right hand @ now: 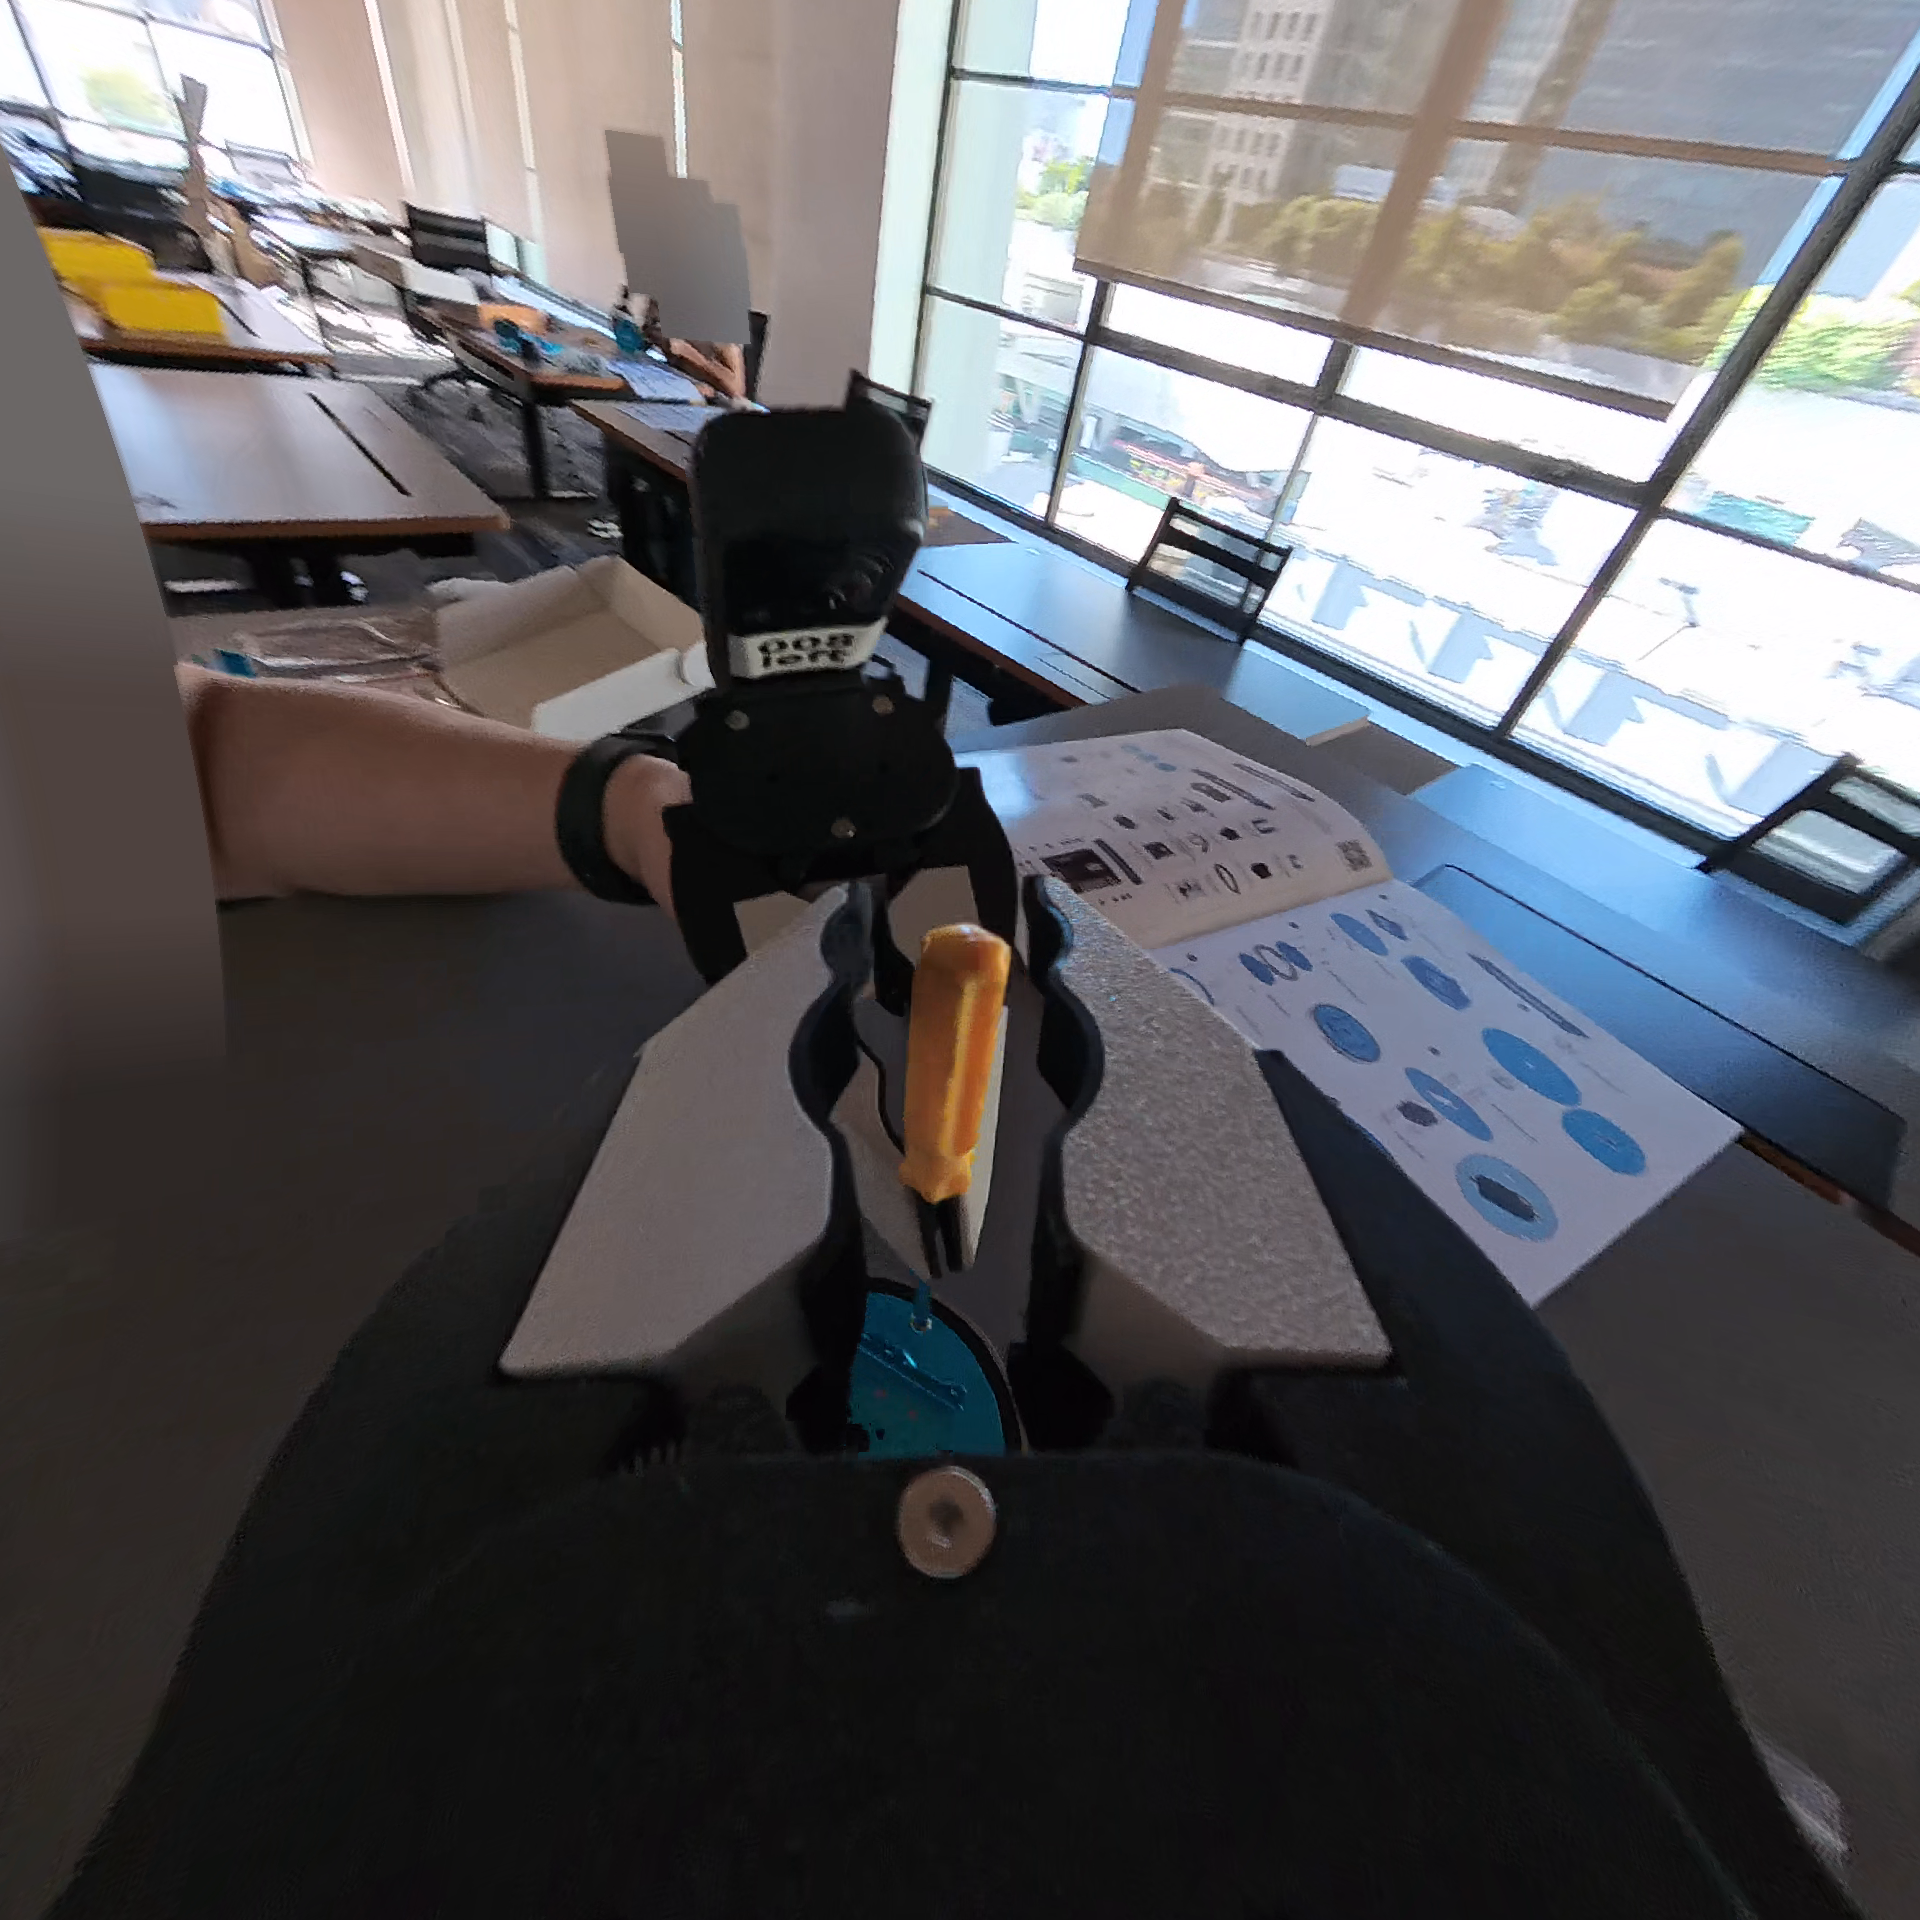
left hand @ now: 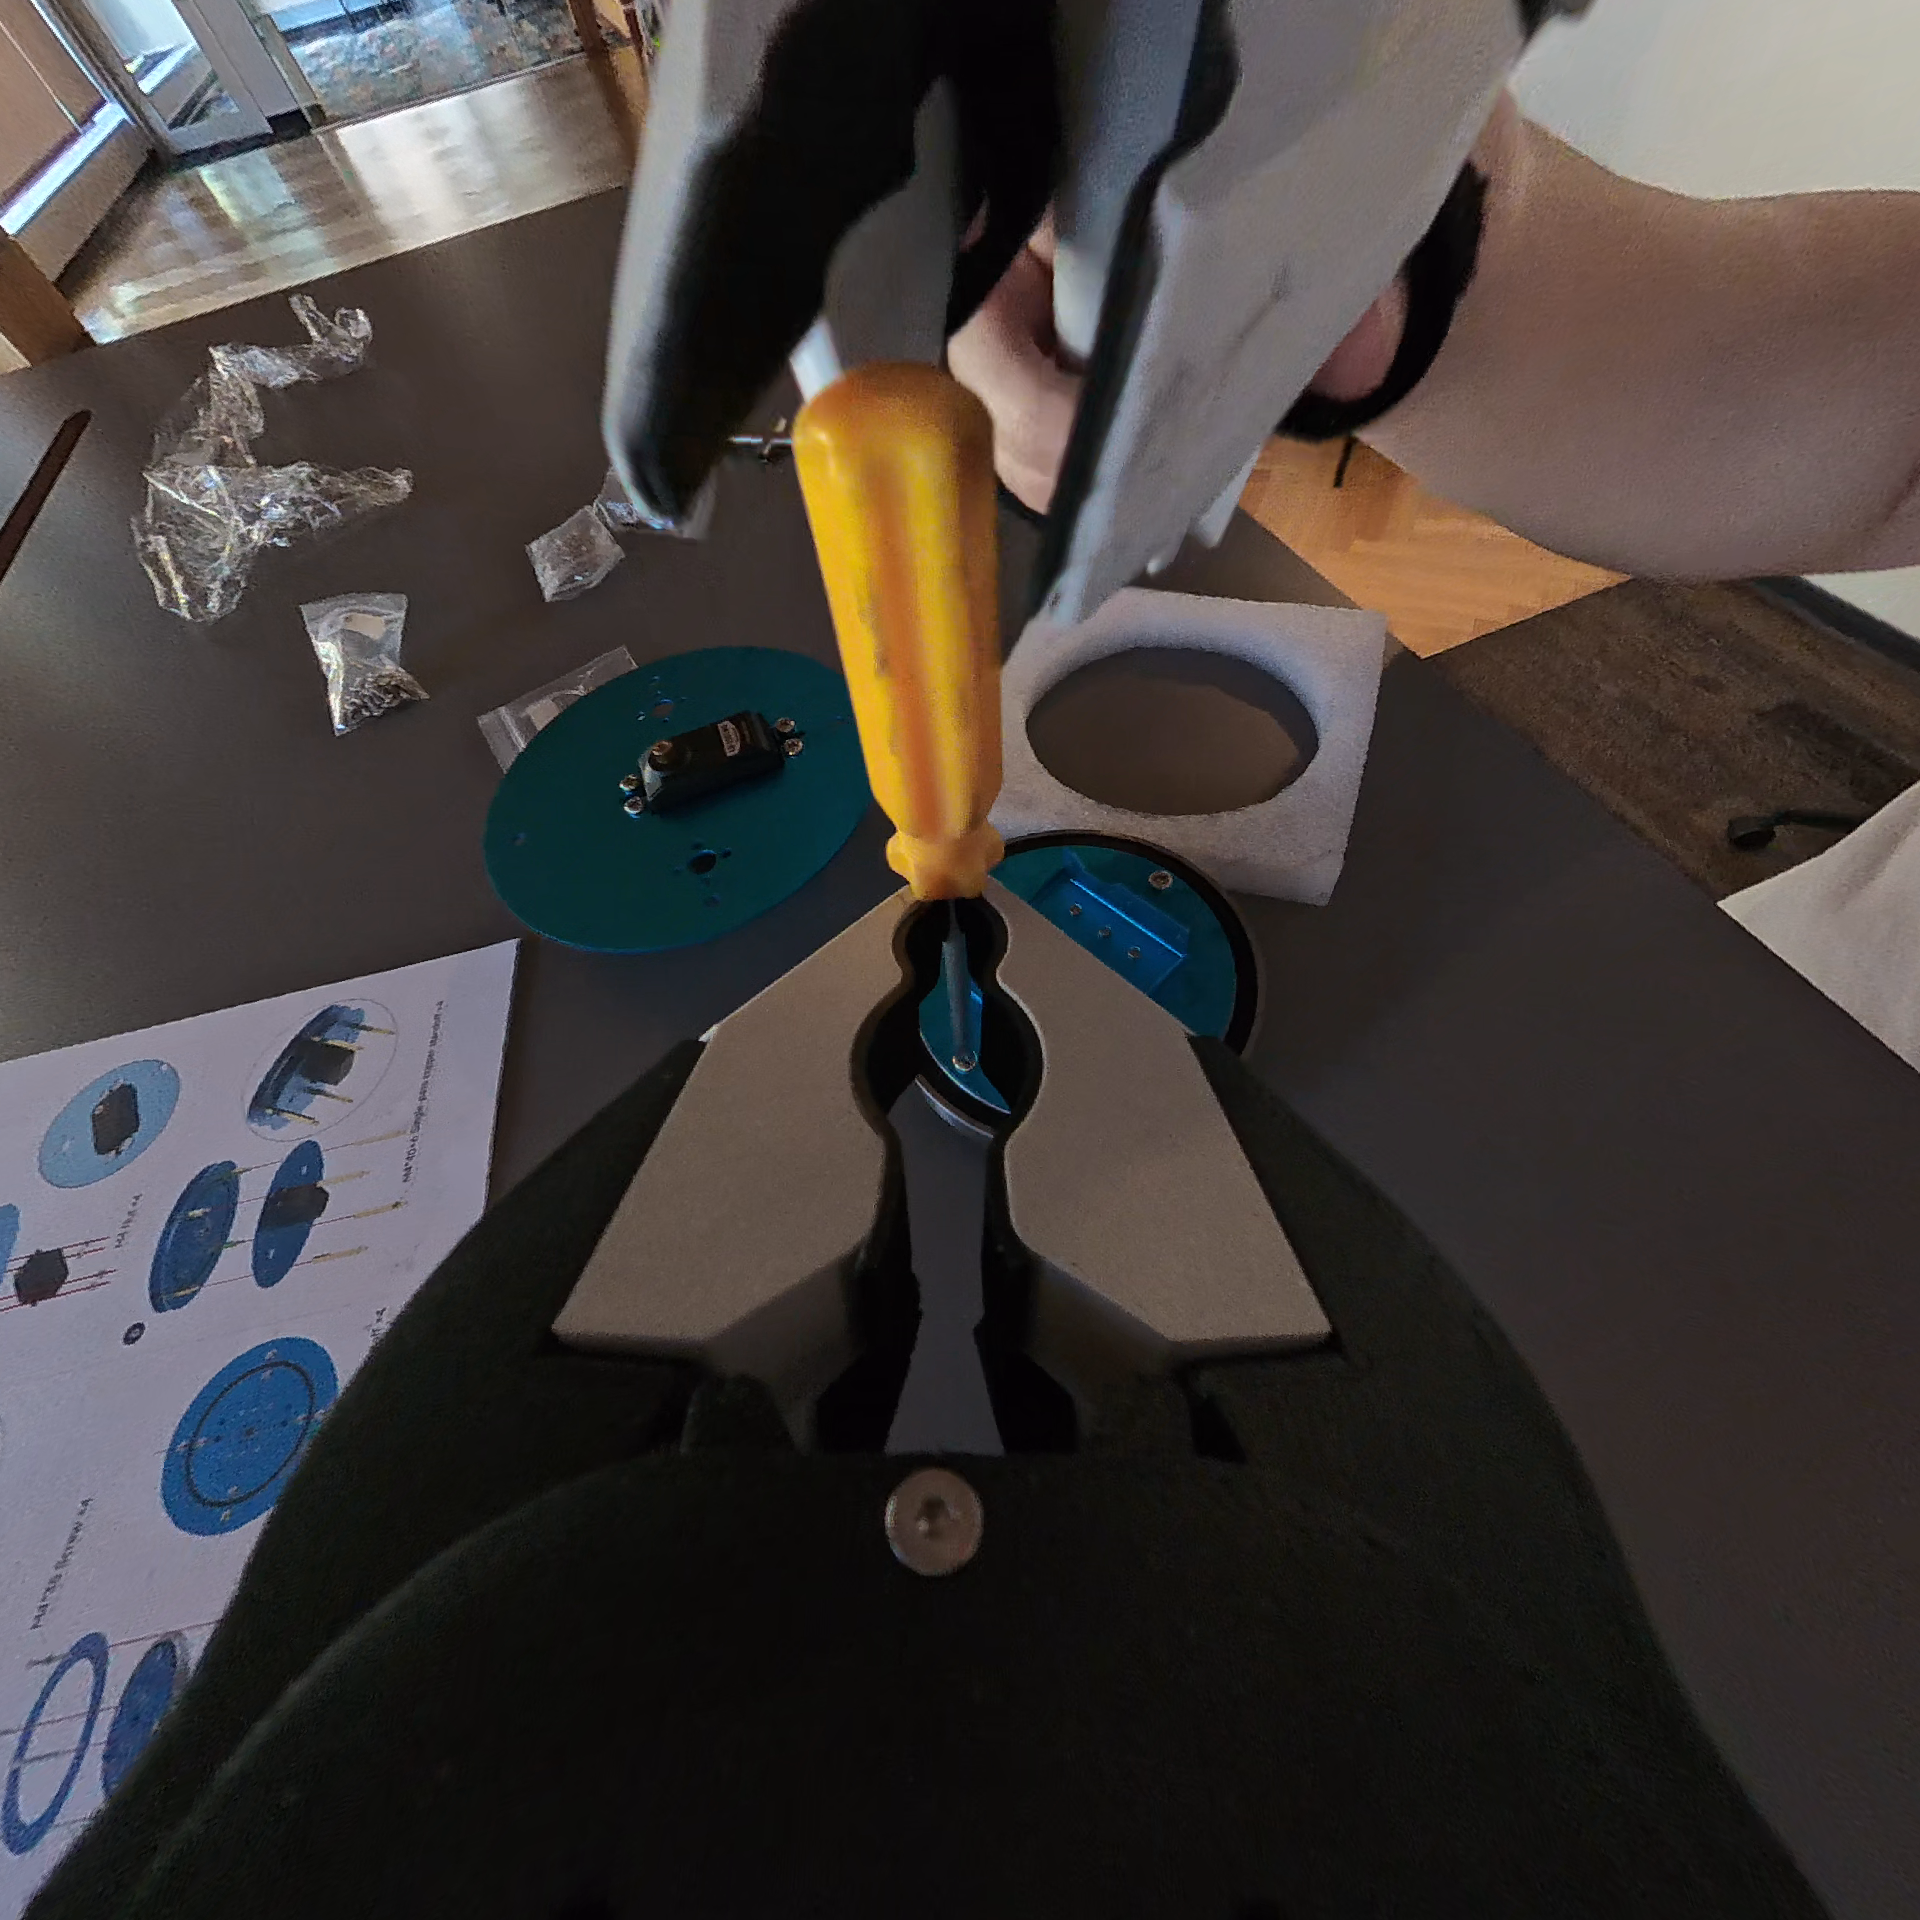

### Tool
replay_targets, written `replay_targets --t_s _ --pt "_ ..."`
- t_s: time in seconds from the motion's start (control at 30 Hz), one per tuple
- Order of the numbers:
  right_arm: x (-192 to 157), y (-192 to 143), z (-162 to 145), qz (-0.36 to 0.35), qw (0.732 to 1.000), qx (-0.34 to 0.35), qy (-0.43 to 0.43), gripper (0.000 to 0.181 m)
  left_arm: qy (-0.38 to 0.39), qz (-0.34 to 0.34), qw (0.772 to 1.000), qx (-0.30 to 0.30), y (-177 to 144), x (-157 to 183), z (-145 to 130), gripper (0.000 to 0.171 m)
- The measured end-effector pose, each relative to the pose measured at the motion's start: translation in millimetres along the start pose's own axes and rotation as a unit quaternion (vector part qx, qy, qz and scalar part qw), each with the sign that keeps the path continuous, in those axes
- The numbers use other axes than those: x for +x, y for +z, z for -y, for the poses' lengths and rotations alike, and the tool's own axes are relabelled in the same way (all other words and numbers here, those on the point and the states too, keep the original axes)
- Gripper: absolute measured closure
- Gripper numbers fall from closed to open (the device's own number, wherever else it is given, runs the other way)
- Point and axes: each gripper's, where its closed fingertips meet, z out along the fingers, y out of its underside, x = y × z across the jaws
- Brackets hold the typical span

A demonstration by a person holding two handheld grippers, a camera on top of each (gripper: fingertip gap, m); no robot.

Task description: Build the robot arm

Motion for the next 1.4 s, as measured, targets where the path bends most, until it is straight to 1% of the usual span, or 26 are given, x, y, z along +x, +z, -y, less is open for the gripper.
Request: replay_targets --t_s 0.07,0.13,0.23,0.4,0.53,0.6,0.63,0.67,0.87,0.9,0.93,1.0,1.07,1.13,1.2,1.3,1.4 --pt "4 -1 3 0.011 1.000 -0.004 0.022 0.144 0.001 -0.003 1.000 0.000 -1 -1 -1 0.169" --pt "8 -2 3 0.022 0.999 -0.019 0.021 0.143 -0.002 -0.012 1.000 0.000 -1 0 -1 0.169" --pt "7 -3 2 0.057 0.997 -0.043 0.002 0.142 -0.003 -0.025 1.000 0.002 0 0 -1 0.169" --pt "-1 -10 1 0.141 0.988 -0.054 0.001 0.153 -0.007 -0.027 1.000 0.002 -1 -1 -2 0.169" --pt "0 -7 -8 0.170 0.983 -0.069 0.032 0.151 -0.007 -0.028 1.000 0.001 -1 -1 -2 0.169" --pt "1 -4 -13 0.171 0.981 -0.081 0.038 0.151 -0.006 -0.028 1.000 0.001 0 -1 -2 0.169" --pt "-1 -3 -15 0.175 0.980 -0.085 0.035 0.160 -0.007 -0.029 1.000 0.001 0 -1 -2 0.169" --pt "-2 -3 -16 0.178 0.980 -0.086 0.029 0.164 -0.006 -0.031 1.000 0.000 0 0 -2 0.169" --pt "-1 -2 -17 0.159 0.983 -0.082 0.034 0.164 -0.014 -0.032 0.999 0.010 0 0 -1 0.169" --pt "-2 -2 -17 0.155 0.984 -0.084 0.034 0.164 -0.017 -0.037 0.999 0.008 0 1 -2 0.164" --pt "-3 -2 -17 0.155 0.984 -0.086 0.029 0.164 -0.021 -0.044 0.999 -0.001 -1 2 -6 0.152" --pt "-6 -1 -17 0.159 0.983 -0.086 0.023 0.164 -0.039 -0.079 0.996 -0.027 -2 9 -17 0.120" --pt "-6 -1 -17 0.160 0.983 -0.086 0.023 0.164 -0.047 -0.105 0.992 -0.054 -2 16 -30 0.112" --pt "-5 -1 -17 0.157 0.983 -0.087 0.024 0.164 -0.037 -0.098 0.991 -0.086 5 18 -44 0.110" --pt "-4 -1 -17 0.152 0.984 -0.087 0.024 0.164 -0.025 -0.096 0.989 -0.107 13 22 -50 0.107" --pt "-1 -1 -17 0.125 0.988 -0.084 0.021 0.164 -0.025 -0.071 0.992 -0.105 20 18 -48 0.120" --pt "2 -2 -17 0.079 0.994 -0.069 0.036 0.164 -0.035 -0.074 0.992 -0.094 19 18 -48 0.121"
